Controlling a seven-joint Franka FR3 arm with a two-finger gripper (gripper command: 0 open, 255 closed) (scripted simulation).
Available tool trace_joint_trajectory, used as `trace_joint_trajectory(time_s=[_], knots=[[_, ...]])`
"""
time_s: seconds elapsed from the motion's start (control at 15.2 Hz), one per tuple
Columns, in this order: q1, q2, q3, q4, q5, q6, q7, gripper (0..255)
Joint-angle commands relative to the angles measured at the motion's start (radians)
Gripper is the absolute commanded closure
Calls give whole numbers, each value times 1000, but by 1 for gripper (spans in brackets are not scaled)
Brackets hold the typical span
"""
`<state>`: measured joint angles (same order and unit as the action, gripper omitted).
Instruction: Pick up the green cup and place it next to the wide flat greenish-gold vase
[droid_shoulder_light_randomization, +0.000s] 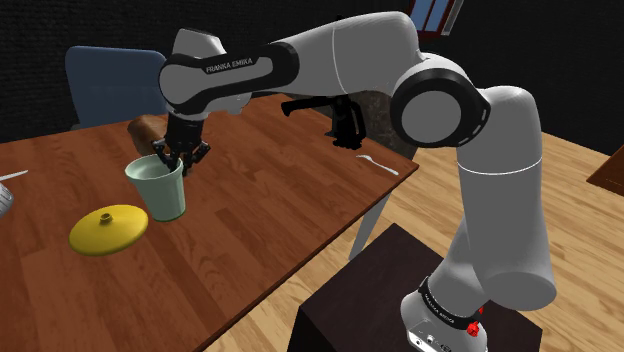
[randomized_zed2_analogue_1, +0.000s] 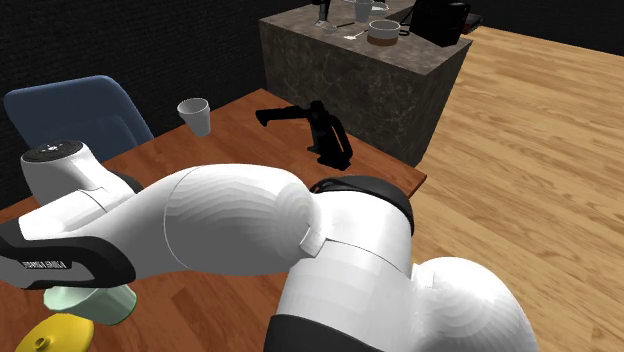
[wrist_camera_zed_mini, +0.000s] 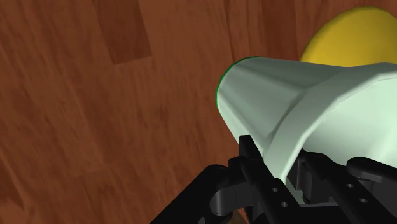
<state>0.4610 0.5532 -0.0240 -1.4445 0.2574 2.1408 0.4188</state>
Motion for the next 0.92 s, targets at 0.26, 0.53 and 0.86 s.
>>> trace_joint_trajectory(time_s=[0.26,0.53,0.86], knots=[[0,0,0,0,0,1,0,0],[0,0,0,0,0,1,0,0],[-12,-59,-7,31,-7,-90,5,0]])
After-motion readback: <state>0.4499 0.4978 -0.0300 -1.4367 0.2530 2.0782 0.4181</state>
